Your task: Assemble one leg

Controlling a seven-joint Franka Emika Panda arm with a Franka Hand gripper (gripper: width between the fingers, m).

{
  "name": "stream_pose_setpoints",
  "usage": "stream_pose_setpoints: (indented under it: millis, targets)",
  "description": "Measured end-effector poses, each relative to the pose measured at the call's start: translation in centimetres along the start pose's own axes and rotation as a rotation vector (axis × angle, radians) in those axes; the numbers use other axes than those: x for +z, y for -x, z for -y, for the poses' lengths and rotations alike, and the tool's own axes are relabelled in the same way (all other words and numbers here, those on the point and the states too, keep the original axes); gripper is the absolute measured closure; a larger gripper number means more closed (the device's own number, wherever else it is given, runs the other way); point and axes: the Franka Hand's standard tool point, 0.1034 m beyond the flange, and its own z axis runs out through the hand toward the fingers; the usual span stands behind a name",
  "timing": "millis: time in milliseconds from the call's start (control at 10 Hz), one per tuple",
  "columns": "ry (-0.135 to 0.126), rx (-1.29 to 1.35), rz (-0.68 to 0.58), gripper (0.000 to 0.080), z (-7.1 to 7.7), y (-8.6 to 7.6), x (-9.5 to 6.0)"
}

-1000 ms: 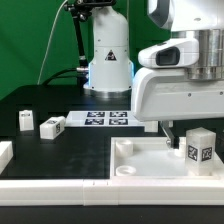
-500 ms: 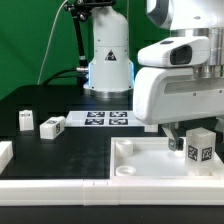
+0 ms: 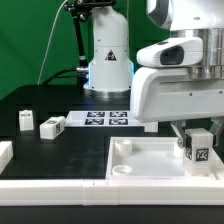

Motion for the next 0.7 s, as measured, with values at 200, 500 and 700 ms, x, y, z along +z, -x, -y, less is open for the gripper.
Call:
stream_pose_setpoints:
  millis: [200, 500, 700]
  targets:
    - [-0.004, 0.269, 0.004, 0.0508, 0.46, 0.11, 0.04]
    - [-0.018, 0.605, 0.006, 0.0508, 0.3, 0.13, 0.06]
    - [-0.024, 0.773, 0.01, 0.0508, 0.24, 0.11, 0.05]
